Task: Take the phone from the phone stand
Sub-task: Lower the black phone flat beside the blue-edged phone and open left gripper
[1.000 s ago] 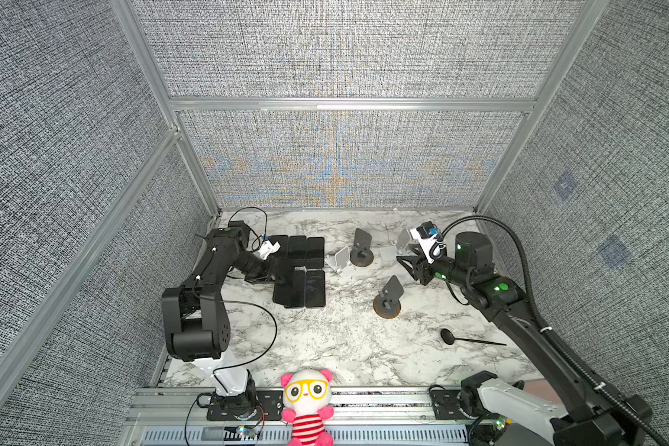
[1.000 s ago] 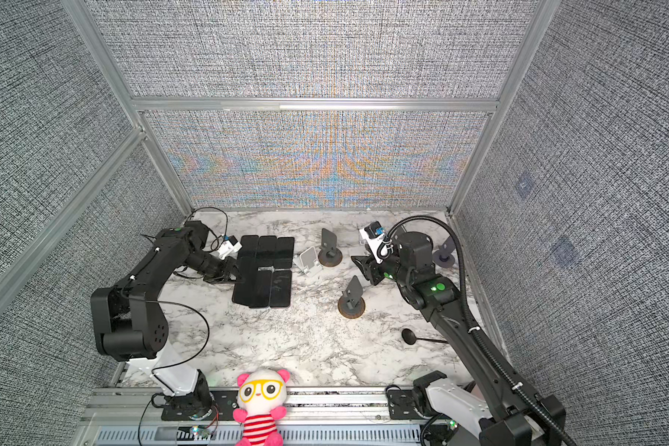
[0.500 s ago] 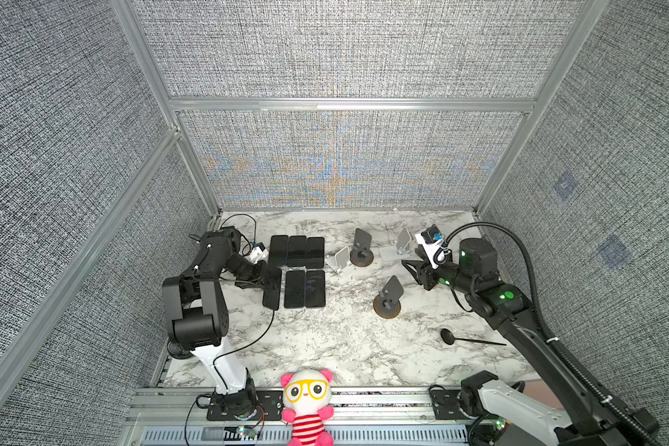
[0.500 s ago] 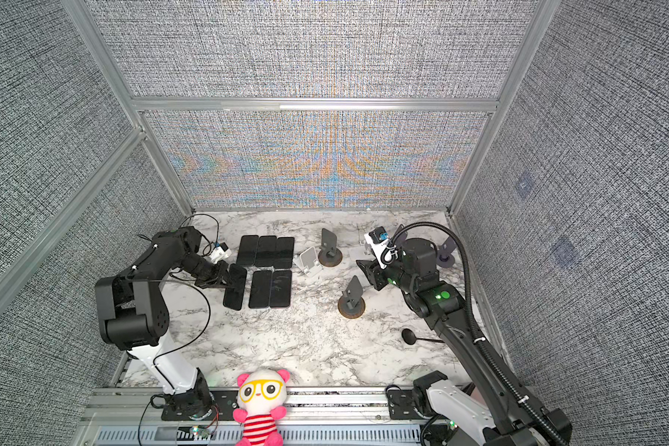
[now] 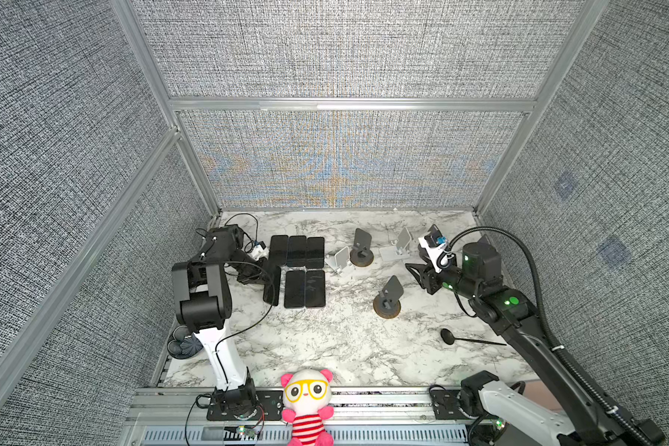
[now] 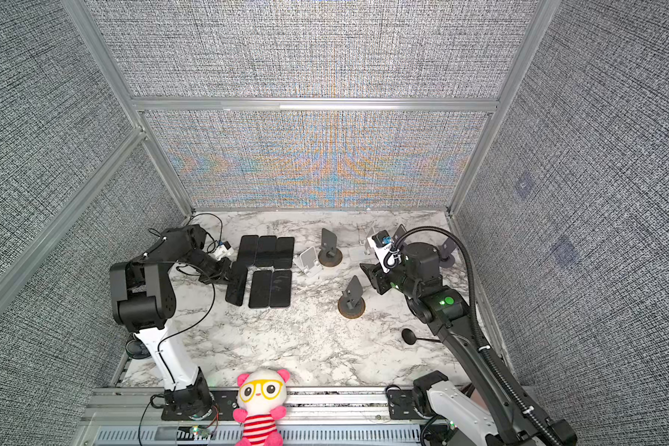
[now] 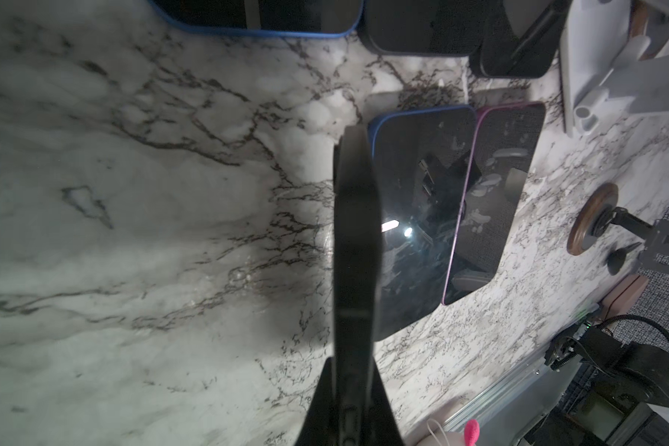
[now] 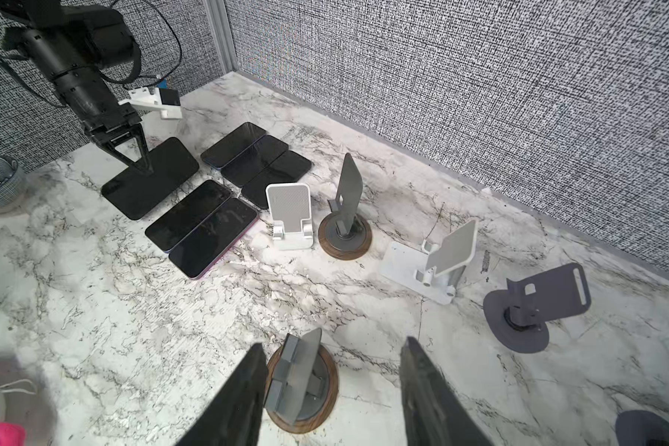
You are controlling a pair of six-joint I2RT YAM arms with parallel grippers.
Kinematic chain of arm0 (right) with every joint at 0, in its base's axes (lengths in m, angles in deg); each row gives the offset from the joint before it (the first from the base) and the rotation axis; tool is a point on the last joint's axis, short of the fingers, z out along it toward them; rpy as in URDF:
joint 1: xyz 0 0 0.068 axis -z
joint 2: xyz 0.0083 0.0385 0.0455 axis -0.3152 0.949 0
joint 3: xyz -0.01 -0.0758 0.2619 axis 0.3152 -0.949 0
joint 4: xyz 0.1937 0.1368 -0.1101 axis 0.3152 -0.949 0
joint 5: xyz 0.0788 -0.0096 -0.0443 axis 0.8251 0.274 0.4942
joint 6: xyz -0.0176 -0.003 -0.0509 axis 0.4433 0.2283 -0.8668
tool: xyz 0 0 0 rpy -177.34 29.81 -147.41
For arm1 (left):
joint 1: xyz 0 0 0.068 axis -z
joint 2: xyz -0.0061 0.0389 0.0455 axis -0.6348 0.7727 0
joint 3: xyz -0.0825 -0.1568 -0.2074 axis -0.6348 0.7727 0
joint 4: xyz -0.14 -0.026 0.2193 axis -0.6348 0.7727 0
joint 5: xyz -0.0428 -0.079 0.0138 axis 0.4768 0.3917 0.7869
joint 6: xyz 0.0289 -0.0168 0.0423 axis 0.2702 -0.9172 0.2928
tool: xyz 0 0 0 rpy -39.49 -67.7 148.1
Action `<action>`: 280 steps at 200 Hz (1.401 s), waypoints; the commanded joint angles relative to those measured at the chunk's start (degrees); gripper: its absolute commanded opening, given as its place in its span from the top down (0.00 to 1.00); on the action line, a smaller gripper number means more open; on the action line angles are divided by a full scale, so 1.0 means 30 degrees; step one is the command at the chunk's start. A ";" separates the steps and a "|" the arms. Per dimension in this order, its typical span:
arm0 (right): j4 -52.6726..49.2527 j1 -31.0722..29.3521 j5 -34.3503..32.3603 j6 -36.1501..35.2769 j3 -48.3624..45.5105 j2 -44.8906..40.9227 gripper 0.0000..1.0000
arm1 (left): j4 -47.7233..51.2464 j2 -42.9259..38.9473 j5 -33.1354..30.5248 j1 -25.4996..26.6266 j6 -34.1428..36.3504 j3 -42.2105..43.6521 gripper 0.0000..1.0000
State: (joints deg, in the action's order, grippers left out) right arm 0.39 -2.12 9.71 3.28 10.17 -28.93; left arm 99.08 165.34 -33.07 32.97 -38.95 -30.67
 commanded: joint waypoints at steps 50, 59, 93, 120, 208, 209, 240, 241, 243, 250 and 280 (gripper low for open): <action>0.0131 0.0018 -0.0184 -0.0087 -0.0093 0.0106 0.49 | -0.0596 0.0990 0.0796 -0.0021 -0.0421 -0.0142 1.00; 0.0119 0.0006 -0.0226 -0.0135 -0.0183 0.0059 0.49 | -0.0553 0.1199 0.1019 -0.0022 -0.0410 -0.0261 1.00; 0.0152 0.0014 -0.0253 -0.0032 -0.0318 0.0000 0.49 | -0.0535 0.1700 0.1246 -0.0019 -0.0513 -0.0607 1.00; 0.0072 0.0022 -0.0345 -0.0023 -0.0320 -0.0063 0.49 | -0.0623 0.1796 0.1132 -0.0022 -0.0604 -0.0490 1.00; 0.0123 0.0003 -0.0314 0.0095 -0.0615 -0.0174 0.49 | -0.1062 0.2095 0.0677 -0.0132 -0.1604 -0.0285 0.75; 0.0097 0.0003 -0.0300 0.0078 -0.0628 -0.0177 0.49 | -0.1063 0.2101 0.0670 -0.0136 -0.1608 -0.0285 0.74; -0.0005 0.0002 -0.0367 0.0027 -0.0708 -0.0273 0.49 | -0.1181 0.2110 0.0662 -0.0169 -0.1758 -0.0252 0.69; 0.0004 0.0003 -0.0371 0.0015 -0.0704 -0.0270 0.49 | -0.1196 0.2109 0.0662 -0.0184 -0.1758 -0.0254 0.69; -0.0005 0.0004 -0.0373 0.0005 -0.0731 -0.0283 0.49 | -0.1207 0.2109 0.0662 -0.0173 -0.1758 -0.0241 0.69; -0.0002 0.0004 -0.0372 0.0019 -0.0743 -0.0281 0.49 | -0.1185 0.2161 0.0611 -0.0186 -0.1751 -0.0256 0.69; -0.0022 0.0005 -0.0374 -0.0024 -0.0828 -0.0385 0.49 | -0.1116 0.2198 0.0144 -0.0174 -0.1742 -0.0285 0.66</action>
State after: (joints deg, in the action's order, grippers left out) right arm -0.02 -2.14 9.08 3.31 7.92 -29.77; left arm 95.69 171.77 -31.78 32.51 -43.88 -31.39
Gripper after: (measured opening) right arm 0.504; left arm 0.322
